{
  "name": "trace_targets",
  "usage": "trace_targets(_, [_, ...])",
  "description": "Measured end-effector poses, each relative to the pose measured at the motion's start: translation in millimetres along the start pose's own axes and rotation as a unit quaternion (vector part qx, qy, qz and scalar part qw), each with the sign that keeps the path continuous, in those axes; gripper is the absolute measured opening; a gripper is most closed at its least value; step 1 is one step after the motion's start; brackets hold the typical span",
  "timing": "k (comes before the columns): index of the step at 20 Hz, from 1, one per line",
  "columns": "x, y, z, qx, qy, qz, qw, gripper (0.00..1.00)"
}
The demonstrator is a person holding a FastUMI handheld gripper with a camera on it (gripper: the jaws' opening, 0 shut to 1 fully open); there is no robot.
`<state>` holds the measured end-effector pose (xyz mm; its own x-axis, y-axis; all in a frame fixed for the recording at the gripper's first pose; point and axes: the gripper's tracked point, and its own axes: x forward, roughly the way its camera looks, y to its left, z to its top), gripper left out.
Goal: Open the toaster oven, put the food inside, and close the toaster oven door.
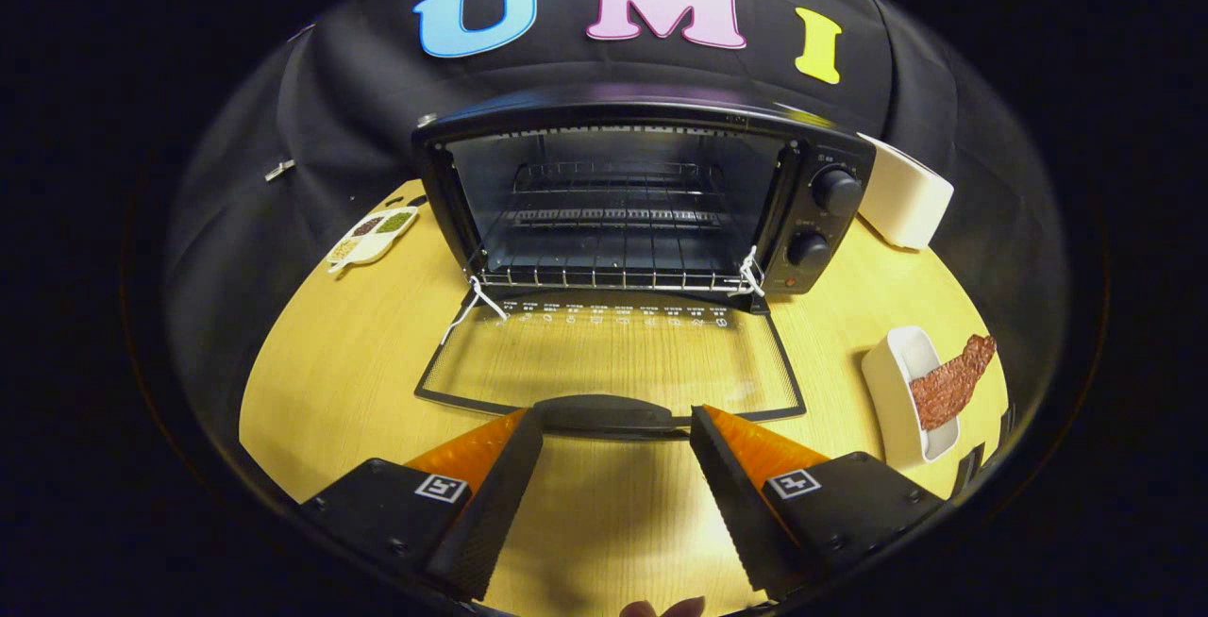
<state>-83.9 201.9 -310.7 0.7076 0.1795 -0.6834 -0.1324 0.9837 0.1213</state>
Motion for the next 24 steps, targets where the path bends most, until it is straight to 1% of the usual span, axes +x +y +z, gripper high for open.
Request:
trace_targets(3, [-12,-1,15,-0.008,-0.018,0.028,0.999,0.99])
trace_targets(5, [-24,-11,31,-0.016,-0.040,0.039,0.998,0.99])
trace_targets(7, [-42,-24,48,-0.019,-0.068,0.053,0.996,0.99])
trace_targets(10, [-72,-42,74,-0.030,-0.124,0.077,0.989,0.99])
trace_targets(12, [-87,-66,84,-0.040,-0.146,0.079,0.985,0.98])
trace_targets(14, [-97,-92,92,-0.040,-0.154,0.079,0.984,0.98])
trace_targets(16, [-103,-122,97,-0.034,-0.151,0.072,0.985,0.98])
trace_targets(20, [-107,-192,97,-0.032,-0.126,0.045,0.990,0.99])
trace_targets(22, [-102,-224,86,-0.038,-0.091,0.045,0.994,0.98])
trace_targets(24, [-92,-250,72,-0.042,-0.052,0.056,0.996,0.99])
